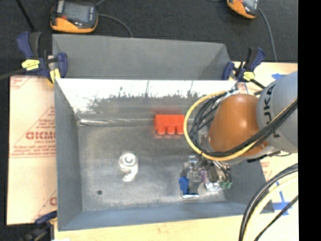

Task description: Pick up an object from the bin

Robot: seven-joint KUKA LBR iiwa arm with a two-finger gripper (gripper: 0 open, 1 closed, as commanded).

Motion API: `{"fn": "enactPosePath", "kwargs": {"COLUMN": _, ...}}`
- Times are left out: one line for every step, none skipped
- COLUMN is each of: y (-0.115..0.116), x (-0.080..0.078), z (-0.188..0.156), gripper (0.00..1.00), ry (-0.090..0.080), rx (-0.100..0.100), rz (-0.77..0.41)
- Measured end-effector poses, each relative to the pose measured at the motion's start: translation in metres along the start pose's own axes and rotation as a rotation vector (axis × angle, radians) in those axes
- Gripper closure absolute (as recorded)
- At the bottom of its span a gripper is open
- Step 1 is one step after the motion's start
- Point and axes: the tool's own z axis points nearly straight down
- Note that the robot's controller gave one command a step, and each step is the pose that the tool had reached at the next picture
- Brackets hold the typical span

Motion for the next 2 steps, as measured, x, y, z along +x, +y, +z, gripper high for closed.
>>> {"fn": "enactPosePath", "kwargs": {"y": -0.016, "x": -0.044, "z": -0.061, "gripper": 1.0, "ry": -0.007, "rx": 0.001, "rz": 0.01}}
{"fn": "enactPosePath", "kwargs": {"y": -0.044, "x": -0.072, "z": -0.157, "gripper": 1.0, "ry": -0.008, "rx": 0.002, "rz": 0.026}}
